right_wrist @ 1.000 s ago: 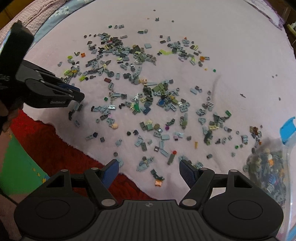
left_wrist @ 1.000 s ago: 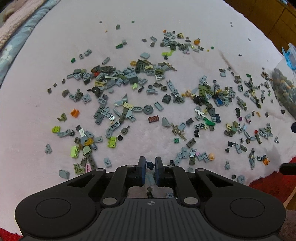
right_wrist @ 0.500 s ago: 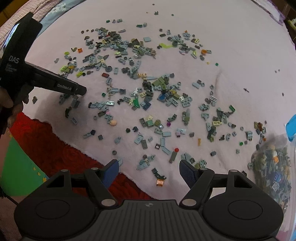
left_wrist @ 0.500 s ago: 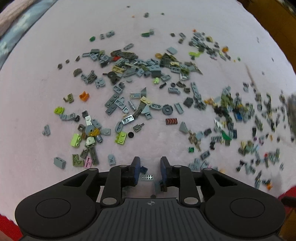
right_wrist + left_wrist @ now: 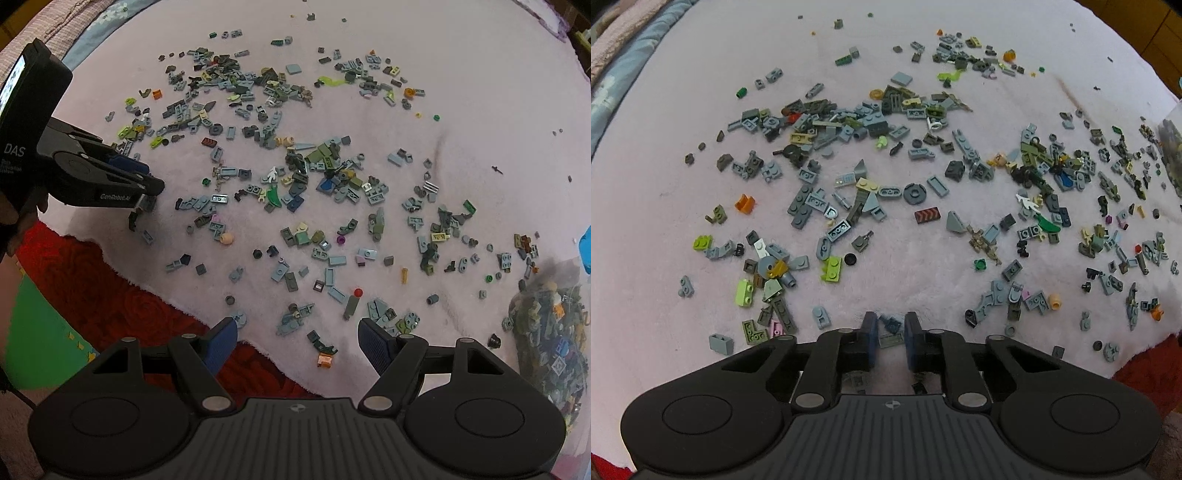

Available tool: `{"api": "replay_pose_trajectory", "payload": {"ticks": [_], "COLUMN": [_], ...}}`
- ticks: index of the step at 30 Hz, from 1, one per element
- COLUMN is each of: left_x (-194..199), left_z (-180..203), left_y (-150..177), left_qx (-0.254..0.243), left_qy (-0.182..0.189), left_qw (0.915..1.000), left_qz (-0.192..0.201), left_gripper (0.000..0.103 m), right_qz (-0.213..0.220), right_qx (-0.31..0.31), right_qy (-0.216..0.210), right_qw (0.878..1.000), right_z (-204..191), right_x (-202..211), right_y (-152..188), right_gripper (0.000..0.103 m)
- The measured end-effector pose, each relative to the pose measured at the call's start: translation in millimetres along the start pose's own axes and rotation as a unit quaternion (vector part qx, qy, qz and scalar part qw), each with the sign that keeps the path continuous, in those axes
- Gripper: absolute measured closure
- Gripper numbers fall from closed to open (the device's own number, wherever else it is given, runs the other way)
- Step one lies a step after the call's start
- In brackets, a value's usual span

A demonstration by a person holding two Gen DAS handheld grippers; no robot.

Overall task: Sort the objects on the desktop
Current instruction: 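Close the left tool on a grey plate while the right tool grasps a grey brick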

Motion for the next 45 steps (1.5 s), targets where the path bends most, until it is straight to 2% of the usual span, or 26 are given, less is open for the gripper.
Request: {"api": "replay_pose_trajectory", "payload": {"ticks": [8,12,17,23,28,31,33,36,39,42,45], "left_x": [11.5,20.9,31.4,40.0,40.1,40.1,40.0,40.2,40.6,41.1,41.8], "left_z": [-4.3,-7.2,-5.9,1.5,5.0,6.4,7.6,8.1,9.0,10.0,10.6], "left_y": [-1.4,-6.6,-12.9,-20.4,-22.0,-20.9,-20.6,-20.7,-20.9,-21.2,-22.2], "left_qx": [0.026,0.042,0.047,0.040,0.037,0.035,0.034,0.032,0.032,0.032,0.032], "left_qy": [0.008,0.014,0.020,0.029,0.034,0.036,0.037,0.038,0.040,0.040,0.041], "left_qw": [0.9995,0.9986,0.9977,0.9973,0.9973,0.9974,0.9974,0.9975,0.9974,0.9974,0.9973], "left_qz": [0.015,0.029,0.043,0.053,0.054,0.052,0.051,0.050,0.050,0.051,0.052], "left_gripper": [0.086,0.086,0.086,0.086,0.086,0.086,0.086,0.086,0.086,0.086,0.086], "right_qz": [0.004,0.007,0.005,0.004,0.004,0.003,0.006,0.017,0.019,0.009,0.004], "right_qx": [-0.001,-0.009,-0.021,-0.038,-0.039,-0.037,-0.018,0.053,0.165,0.239,0.242], "right_qy": [0.001,0.009,0.022,0.017,0.022,0.026,0.029,0.046,0.067,0.069,0.064], "right_qw": [1.000,1.000,1.000,0.999,0.999,0.999,0.999,0.997,0.984,0.969,0.968], "right_z": [-0.8,3.4,12.9,16.6,19.1,25.3,28.7,29.7,24.6,19.2,17.7], "right_x": [-6.1,-14.0,-24.6,-30.8,-38.1,-43.8,-47.8,-52.8,-60.6,-69.1,-73.5], "right_y": [-2.8,-2.6,-1.7,-2.6,0.0,-0.5,-2.2,-3.1,1.3,8.5,9.1], "right_gripper": [0.029,0.035,0.039,0.041,0.049,0.059,0.066,0.073,0.075,0.076,0.079]}}
Point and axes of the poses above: each gripper's, at about its wrist camera, not at the fingertips, and x roughly against the way its jaws point, z to its right, y to its underside, the point moved 6 cm from there along -x, roughly the way its jaws point, and after that the axes turned 12 degrees about -x, right-handed, at the moved point
